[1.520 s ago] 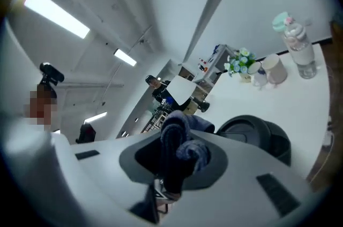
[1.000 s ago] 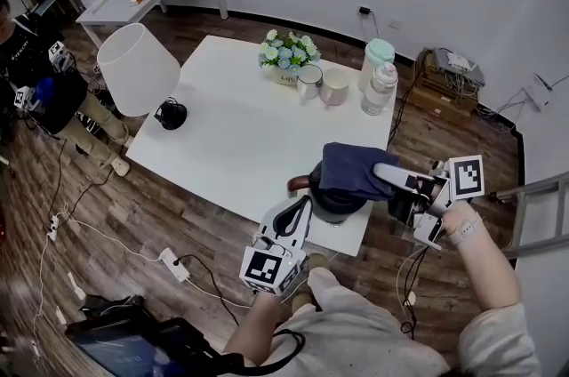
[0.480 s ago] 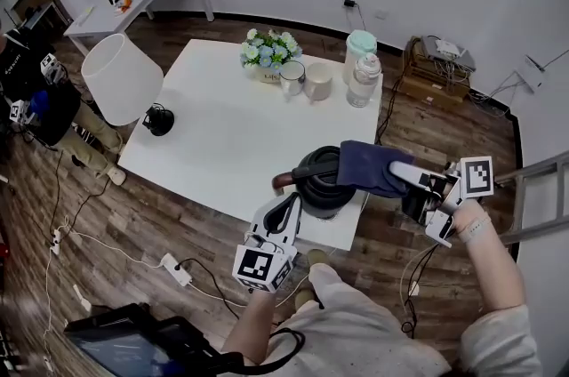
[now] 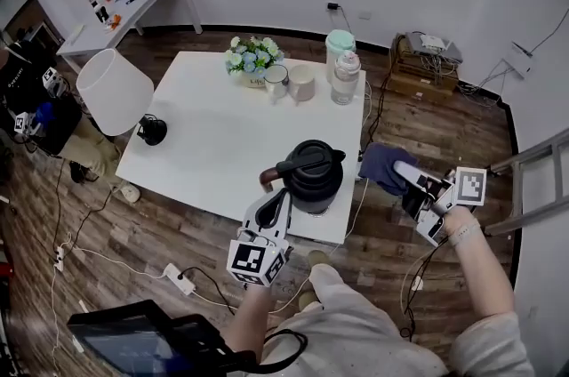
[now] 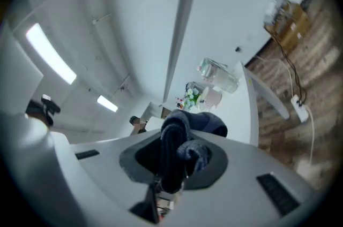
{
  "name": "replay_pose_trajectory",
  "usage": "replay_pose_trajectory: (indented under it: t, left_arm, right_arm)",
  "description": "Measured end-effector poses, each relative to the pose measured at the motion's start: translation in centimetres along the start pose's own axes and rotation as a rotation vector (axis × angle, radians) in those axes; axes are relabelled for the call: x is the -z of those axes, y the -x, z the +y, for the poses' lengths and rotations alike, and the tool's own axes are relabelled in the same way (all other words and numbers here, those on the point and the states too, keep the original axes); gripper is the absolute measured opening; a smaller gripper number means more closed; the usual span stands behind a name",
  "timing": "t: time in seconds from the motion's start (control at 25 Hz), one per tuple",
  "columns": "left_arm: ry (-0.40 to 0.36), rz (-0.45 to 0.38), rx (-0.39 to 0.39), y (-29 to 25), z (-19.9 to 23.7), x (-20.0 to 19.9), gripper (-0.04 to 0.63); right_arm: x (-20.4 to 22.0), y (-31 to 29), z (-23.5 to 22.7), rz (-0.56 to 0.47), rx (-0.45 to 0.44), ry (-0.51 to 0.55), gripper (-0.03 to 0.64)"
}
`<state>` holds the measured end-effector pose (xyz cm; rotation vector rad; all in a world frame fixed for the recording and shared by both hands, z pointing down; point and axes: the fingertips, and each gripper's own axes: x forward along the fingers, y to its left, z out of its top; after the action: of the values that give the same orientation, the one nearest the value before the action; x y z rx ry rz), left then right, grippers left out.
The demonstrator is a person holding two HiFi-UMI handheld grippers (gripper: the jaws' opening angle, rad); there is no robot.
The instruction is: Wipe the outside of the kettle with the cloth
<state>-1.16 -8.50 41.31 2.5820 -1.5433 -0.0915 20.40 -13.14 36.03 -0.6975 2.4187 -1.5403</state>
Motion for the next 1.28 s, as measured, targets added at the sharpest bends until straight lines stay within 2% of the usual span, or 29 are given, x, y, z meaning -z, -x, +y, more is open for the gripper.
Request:
replay_pose_trajectory:
  t: [0.08,0.2,0.36,0.48,0.56,0.72,0.88,1.28]
  left_arm:
    - [-0.019,0.004,-0.003,0.0,0.2,-0.3,0.008]
    - [-0.030,-0.016,-0.019,0.2,0.4,-1.2,0.009]
    - [-0.032,-0.050,-0.029,1.3,-0.2,-2.6,0.008]
    - [-0.037,-0.057,-0.026,2.5,-1.3,-3.0,0.009]
    - [-0.037,-0.054,-0.023,3.4,-2.0,-2.8,0.008]
    - [-0.030,-0.050,-0.022,5.2,-3.3,-2.3,0.008]
    - [-0.023,-0.052,-0.031,7.0,-4.3,-1.6,0.008]
    - [-0.013,-0.070,-0.019,10.1,-6.9,-1.4,0.008]
  right_arm:
    - [0.0,0.3,1.4,-0.016,0.031,0.230,0.061]
    - [1.1,0.0,3.4,-0.034,0.139,0.565,0.061]
    - [5.4,-1.6,5.5,-0.037,0.223,0.880,0.061]
    - [9.9,-2.4,5.8,0.011,0.272,1.036,0.061]
    - [12.1,-2.4,5.9,0.000,0.295,1.079,0.061]
    - [14.6,-1.9,5.8,-0.055,0.321,1.061,0.061]
    - [16.0,-0.9,5.8,-0.104,0.339,1.048,0.061]
    - [18.1,2.1,6.5,-0.137,0.398,1.047,0.061]
